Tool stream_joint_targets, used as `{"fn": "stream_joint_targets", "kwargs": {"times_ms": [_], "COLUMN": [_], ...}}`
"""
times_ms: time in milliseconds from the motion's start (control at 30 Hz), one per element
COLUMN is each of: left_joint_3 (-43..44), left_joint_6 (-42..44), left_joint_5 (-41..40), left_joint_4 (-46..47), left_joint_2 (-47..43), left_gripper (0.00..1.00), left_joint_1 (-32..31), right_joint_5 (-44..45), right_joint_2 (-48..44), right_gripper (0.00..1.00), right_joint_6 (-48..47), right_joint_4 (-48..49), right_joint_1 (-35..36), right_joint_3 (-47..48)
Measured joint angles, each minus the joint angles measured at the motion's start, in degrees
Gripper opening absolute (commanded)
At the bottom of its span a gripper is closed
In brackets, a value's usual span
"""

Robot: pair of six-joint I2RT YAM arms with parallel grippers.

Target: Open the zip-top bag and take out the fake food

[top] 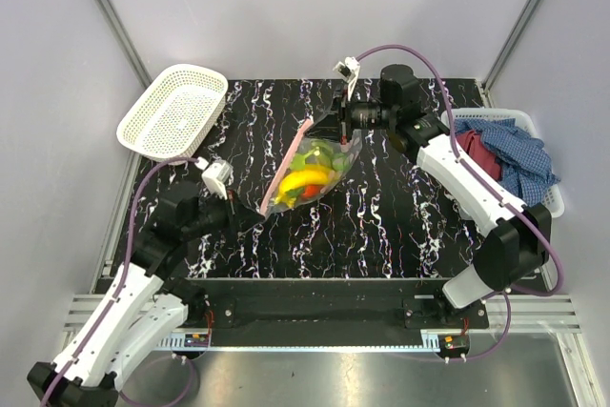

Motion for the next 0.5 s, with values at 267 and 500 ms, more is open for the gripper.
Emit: {"fn": "stream_joint_targets", "kwargs": {"times_ms": [267,500], "left_joint_3": [14.56,27.80], "left_joint_6": [4.22,9.86], "left_joint_5": [-4.63,-8.74], "left_joint_4": [-6.67,-3.17], "left_joint_2": [4.07,11.02], "left_gripper": [0.54,0.56], "left_joint_1": [-0.11,-0.11], "right_joint_5": [-10.93,-16.35], "right_joint_2": [0.59,0.66], "right_gripper": [0.00,0.00], "right_joint_6": [-0.20,0.72], "right_joint_4": [4.35,5.20], "right_joint_1": [-1.46,-1.46], "right_joint_3": [-0.26,-1.18]}}
